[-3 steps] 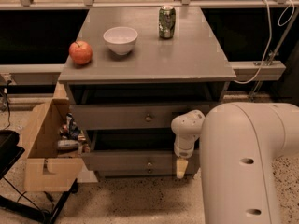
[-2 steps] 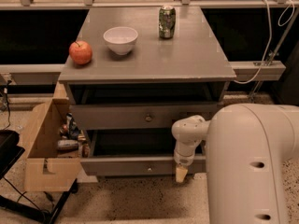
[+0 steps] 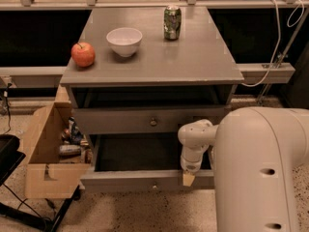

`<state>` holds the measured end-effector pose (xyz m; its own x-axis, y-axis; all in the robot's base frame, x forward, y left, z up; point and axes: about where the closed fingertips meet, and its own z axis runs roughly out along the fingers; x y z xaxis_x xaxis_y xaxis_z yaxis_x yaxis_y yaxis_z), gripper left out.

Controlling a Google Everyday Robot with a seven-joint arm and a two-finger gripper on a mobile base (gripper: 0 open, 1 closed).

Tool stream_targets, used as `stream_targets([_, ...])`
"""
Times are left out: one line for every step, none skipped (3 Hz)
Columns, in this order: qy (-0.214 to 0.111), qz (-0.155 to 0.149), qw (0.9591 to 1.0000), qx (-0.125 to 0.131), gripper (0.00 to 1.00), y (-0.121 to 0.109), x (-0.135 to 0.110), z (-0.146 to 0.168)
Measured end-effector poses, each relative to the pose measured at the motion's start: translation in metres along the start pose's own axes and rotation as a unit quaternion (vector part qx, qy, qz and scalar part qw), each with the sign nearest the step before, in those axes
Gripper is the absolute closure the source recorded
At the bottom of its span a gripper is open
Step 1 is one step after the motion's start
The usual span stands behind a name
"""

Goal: Open middle drawer

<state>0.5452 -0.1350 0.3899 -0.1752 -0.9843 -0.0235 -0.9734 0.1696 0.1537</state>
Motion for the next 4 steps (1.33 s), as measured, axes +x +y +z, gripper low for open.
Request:
stream_targets([0.005,0.005,0.9998,-0.019,1.00,0.0318,-0.0018,-0.0047])
stream_targets([0.005,0.005,0.9998,-0.019,0.84,0.0318,-0.0018,-0.0047])
stream_targets([0.006,0.005,0.9998,-0.021,0.61,0.0329,-0.0013,-0.0031])
stream_targets([0.006,0.005,0.9997,-0.022,0.38,0.0340,-0.0009,-0.0015])
